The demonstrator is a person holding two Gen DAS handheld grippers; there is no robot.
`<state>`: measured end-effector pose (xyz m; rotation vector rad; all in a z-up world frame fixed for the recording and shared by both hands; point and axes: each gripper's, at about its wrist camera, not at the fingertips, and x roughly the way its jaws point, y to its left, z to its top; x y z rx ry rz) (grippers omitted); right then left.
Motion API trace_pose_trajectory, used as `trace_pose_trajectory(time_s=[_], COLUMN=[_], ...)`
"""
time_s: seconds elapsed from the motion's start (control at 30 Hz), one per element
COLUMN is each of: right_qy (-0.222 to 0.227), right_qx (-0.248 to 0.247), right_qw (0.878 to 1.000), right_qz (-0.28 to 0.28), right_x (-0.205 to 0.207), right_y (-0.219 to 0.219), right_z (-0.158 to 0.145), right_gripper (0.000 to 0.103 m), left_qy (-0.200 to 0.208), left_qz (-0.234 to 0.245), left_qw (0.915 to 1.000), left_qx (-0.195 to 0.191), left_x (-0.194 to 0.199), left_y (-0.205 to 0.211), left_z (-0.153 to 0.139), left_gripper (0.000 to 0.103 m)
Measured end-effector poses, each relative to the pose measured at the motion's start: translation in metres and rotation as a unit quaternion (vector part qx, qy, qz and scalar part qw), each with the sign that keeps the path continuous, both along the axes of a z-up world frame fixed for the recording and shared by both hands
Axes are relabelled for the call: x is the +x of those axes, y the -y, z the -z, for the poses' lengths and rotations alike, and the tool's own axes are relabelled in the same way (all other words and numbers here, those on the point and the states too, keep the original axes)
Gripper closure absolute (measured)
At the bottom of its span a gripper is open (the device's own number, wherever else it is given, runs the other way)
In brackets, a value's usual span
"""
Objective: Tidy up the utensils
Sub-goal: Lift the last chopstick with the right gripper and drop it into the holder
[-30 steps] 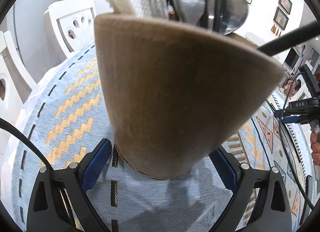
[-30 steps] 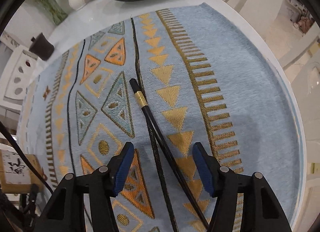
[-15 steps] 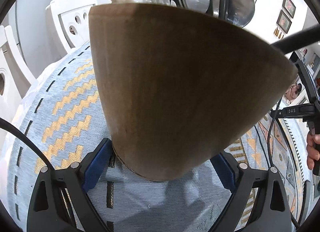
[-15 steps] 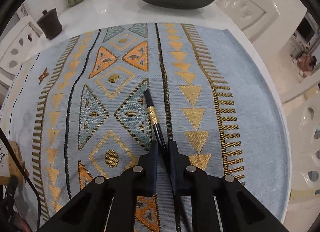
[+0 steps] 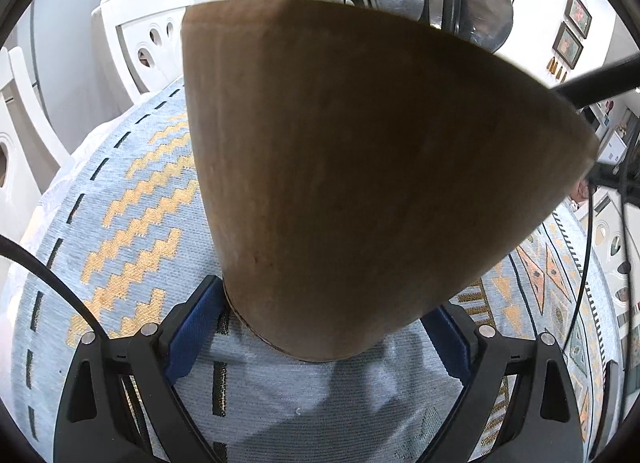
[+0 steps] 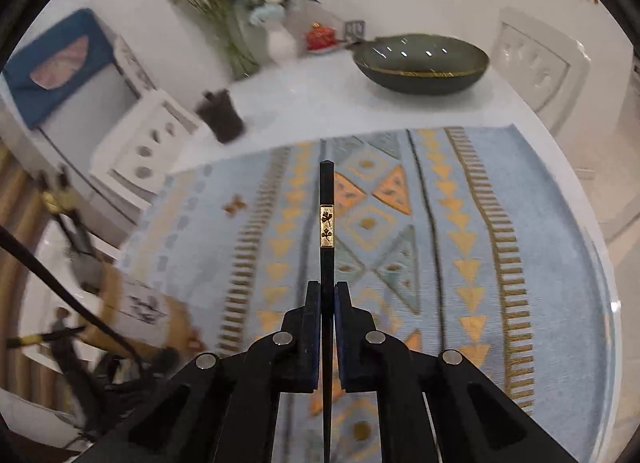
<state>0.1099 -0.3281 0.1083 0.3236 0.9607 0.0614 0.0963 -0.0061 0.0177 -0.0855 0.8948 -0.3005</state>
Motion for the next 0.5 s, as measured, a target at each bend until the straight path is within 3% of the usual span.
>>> trace_pose_trajectory(time_s=[0.27, 0.5], right_qy=[0.091, 0.189], right_qx=[0.006, 0.102], right_qw=[0.995, 0.975], right_qz=[-0.032, -0.055], right_x=[-0.008, -0.002], right_y=[-0.033, -0.057], right_z=[-0.079, -0.156], right_gripper=[0.097, 0.097], left_qy=[0.0, 0.0], left_qz=[0.0, 0.0], left_qw=[1.0, 1.0], left_qx=[-0.004, -0.004], left_x=[0.004, 0.004], left_y=[-0.004, -0.004], left_z=[0.003, 0.003], left_gripper=[0.009, 0.009])
